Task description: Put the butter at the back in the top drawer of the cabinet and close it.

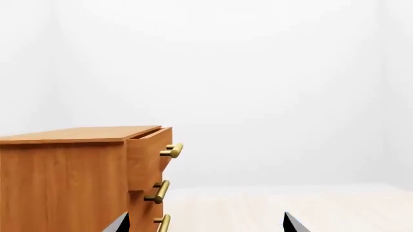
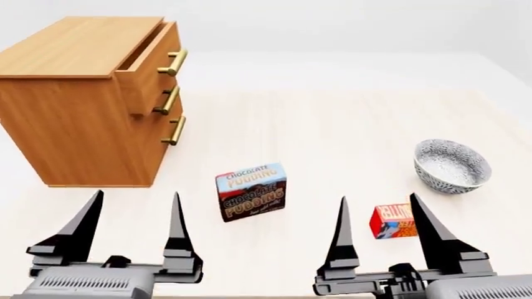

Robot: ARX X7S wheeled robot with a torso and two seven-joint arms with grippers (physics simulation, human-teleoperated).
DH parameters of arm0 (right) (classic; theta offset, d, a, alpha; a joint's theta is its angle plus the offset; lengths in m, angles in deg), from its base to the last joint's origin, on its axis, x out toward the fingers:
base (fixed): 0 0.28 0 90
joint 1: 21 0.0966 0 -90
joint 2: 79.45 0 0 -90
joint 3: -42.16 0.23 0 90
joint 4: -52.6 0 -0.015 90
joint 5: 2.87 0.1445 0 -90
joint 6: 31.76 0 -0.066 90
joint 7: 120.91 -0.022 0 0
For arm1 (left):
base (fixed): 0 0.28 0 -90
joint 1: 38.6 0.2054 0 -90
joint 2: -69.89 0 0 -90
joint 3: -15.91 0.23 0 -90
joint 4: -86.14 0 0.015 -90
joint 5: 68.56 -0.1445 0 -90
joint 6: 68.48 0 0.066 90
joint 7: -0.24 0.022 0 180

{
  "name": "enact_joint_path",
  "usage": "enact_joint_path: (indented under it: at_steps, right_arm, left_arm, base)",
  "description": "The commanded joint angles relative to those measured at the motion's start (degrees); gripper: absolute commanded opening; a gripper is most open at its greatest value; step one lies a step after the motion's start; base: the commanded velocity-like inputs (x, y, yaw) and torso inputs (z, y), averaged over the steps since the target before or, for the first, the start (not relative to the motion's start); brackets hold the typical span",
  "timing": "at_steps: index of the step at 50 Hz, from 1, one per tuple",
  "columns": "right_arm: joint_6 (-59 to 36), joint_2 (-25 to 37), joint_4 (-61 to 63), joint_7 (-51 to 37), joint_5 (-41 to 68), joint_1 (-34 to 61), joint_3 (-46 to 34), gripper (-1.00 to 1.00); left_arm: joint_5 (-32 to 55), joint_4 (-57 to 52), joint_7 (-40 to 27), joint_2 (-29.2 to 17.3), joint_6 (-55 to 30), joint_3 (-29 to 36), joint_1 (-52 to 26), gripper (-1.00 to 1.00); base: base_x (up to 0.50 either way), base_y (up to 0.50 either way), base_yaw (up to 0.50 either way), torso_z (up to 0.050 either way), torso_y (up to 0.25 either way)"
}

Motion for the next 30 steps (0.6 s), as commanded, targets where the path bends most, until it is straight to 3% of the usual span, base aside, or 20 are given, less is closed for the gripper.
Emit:
enact_joint_path:
  at_steps: [1, 30]
  right_arm:
    - [-0.17, 0.58, 0.63, -0.47, 0.06, -0.12, -0.76, 1.00]
    - [1.06, 1.51, 0.36, -1.89, -0.05, -0.59, -1.83, 1.00]
  left_arm:
    - [0.44, -0.75, -0.34, -0.58, 0.38, 0.19, 0.69, 1.00]
    - [1.58, -0.27, -0.99, -1.57, 1.80, 0.49, 1.64, 1.00]
  base:
    - [0.50, 0.00, 0.00, 0.000, 0.000]
    - [0.50, 0.00, 0.00, 0.000, 0.001]
